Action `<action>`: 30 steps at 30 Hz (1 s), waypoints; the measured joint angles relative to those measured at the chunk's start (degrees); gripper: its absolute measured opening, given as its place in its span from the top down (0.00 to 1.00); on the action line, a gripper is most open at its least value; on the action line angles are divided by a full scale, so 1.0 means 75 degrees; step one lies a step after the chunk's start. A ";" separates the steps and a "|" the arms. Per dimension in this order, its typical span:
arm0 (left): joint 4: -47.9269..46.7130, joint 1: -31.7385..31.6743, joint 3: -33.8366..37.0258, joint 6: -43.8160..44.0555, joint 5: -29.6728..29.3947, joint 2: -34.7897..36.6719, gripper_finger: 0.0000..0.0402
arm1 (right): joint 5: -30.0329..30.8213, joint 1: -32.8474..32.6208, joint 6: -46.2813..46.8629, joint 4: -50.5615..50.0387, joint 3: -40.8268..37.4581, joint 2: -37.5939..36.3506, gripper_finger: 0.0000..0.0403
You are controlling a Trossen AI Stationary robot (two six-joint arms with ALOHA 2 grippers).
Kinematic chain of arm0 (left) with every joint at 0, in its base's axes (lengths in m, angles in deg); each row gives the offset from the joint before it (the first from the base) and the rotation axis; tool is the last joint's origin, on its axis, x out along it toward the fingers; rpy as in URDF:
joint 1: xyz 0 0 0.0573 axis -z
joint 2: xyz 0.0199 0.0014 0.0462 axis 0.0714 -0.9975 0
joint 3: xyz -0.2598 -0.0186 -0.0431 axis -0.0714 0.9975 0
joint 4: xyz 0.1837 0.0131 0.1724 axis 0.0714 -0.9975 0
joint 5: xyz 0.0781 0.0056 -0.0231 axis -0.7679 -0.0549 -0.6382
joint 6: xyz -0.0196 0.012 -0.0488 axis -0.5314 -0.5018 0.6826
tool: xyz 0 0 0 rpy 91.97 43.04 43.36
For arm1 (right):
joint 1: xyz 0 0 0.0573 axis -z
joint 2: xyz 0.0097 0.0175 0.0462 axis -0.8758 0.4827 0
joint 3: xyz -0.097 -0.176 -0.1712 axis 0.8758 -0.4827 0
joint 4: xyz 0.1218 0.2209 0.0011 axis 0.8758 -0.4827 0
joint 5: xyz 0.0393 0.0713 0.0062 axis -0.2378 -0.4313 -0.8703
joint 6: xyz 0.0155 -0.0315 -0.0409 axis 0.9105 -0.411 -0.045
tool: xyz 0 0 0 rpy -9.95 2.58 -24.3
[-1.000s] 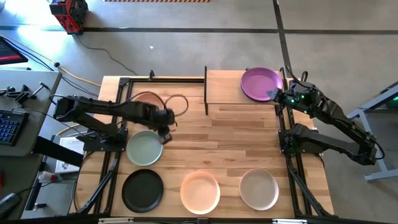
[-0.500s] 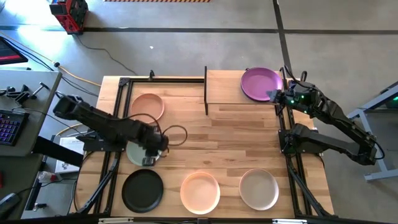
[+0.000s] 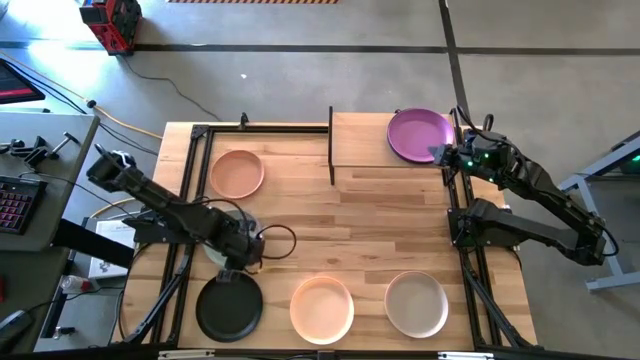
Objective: Place and stack plates onto a shelf
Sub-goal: Stack the black plate on top of the purple plate on the shelf
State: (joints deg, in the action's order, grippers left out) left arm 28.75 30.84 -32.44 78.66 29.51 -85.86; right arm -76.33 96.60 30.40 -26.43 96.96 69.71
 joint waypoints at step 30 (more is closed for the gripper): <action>0.0829 0.0515 -0.0006 -0.0418 0.0823 -0.1290 0.74 | -0.0003 0.0000 -0.0137 -0.0210 0.0000 0.0003 0.75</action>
State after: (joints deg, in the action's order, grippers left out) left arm 34.97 34.70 -32.48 75.53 35.68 -95.54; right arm -76.35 96.60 29.37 -28.00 96.96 69.73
